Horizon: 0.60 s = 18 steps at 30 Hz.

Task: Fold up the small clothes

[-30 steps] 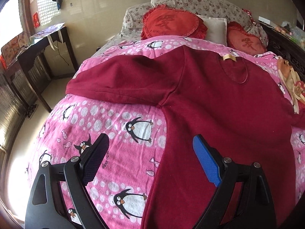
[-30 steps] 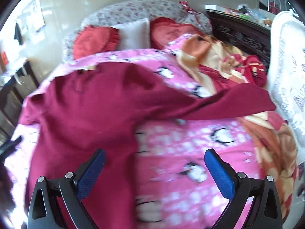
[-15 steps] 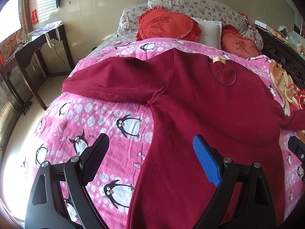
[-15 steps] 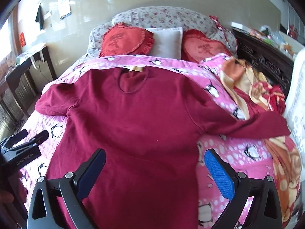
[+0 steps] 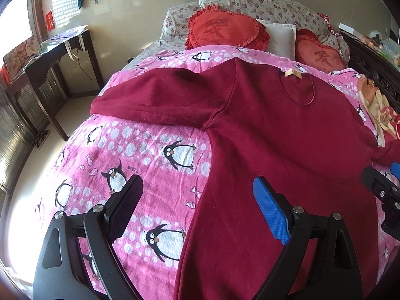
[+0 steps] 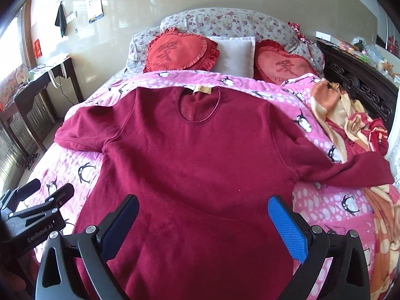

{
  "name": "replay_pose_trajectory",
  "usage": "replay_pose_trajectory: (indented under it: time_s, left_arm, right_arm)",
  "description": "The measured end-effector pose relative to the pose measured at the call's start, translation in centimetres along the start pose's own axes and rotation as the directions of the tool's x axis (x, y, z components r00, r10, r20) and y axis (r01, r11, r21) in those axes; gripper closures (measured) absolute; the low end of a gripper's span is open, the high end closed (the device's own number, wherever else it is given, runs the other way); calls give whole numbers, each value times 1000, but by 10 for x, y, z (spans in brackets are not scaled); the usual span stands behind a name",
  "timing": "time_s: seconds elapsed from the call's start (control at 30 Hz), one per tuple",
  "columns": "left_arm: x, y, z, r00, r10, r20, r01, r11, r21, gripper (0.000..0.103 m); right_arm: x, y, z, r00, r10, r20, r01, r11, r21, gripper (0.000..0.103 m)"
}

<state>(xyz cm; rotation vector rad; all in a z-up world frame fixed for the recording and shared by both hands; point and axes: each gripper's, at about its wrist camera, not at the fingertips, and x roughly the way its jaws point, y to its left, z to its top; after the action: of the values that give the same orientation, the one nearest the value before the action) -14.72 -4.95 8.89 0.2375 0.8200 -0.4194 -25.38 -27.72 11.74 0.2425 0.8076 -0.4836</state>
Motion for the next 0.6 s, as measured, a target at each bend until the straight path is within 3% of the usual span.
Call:
replay_pose_trajectory:
  time_s: [0.37, 0.6]
  left_arm:
    - [-27, 3, -17, 1000, 1, 21, -1, 1000, 6, 13]
    - [-24, 9, -12, 1000, 1, 12, 0, 1000, -24, 13]
  right_arm:
    - [-13, 4, -8, 1000, 10, -16, -10, 1000, 12, 1]
    - [-12, 12, -10, 1000, 1, -9, -1, 1000, -24, 1]
